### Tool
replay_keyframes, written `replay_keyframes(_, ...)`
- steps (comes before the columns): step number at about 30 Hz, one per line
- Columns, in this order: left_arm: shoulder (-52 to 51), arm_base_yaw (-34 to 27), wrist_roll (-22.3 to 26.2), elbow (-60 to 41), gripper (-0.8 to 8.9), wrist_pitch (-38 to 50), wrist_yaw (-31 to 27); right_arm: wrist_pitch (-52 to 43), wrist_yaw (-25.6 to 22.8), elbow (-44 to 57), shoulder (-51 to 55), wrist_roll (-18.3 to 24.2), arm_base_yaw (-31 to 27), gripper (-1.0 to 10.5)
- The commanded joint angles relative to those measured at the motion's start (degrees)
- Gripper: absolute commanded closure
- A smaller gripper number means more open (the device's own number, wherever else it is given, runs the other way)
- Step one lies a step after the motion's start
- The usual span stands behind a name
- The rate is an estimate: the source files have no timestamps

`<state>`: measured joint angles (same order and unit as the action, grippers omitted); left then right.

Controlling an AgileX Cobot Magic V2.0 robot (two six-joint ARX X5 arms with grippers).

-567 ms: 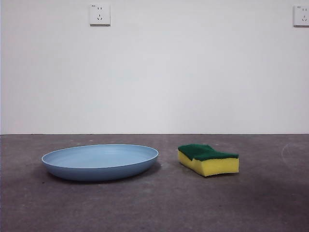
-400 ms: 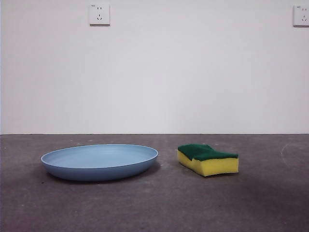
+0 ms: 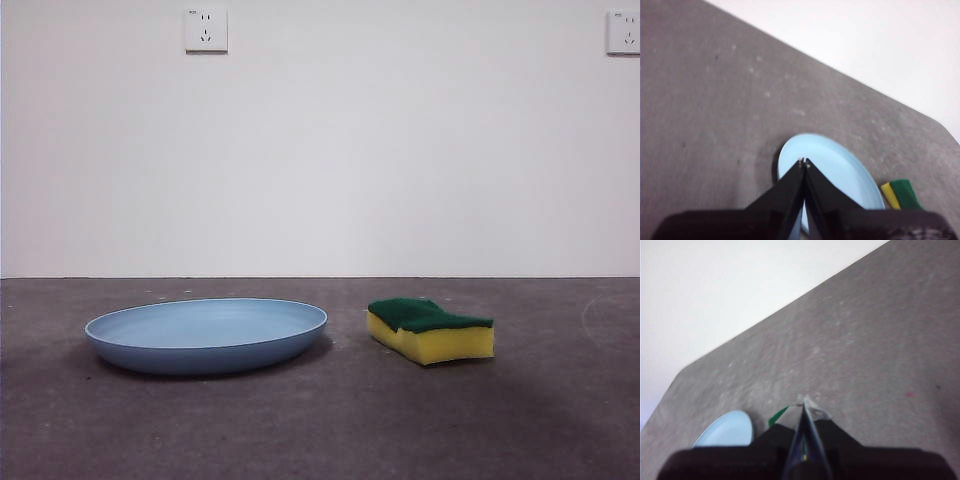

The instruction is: Pick up the plate,pick up the cloth,clean the plate with the cloth

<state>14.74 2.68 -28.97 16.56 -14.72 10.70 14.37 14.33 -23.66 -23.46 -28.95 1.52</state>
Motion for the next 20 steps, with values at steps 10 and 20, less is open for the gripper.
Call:
replay_keyframes(10, 27.56, -0.13, 14.91, 20.87, 8.19, -7.72, 7.76, 14.75, 7.08, -24.0, -29.94, 21.2, 0.15, 9.5)
replay_keyframes(20, 46.12, 0.0, 15.87, 27.89, 5.46, -7.17, 17.07, 19.21, 8.24, -27.61, -41.07, 25.46, 0.15, 4.5)
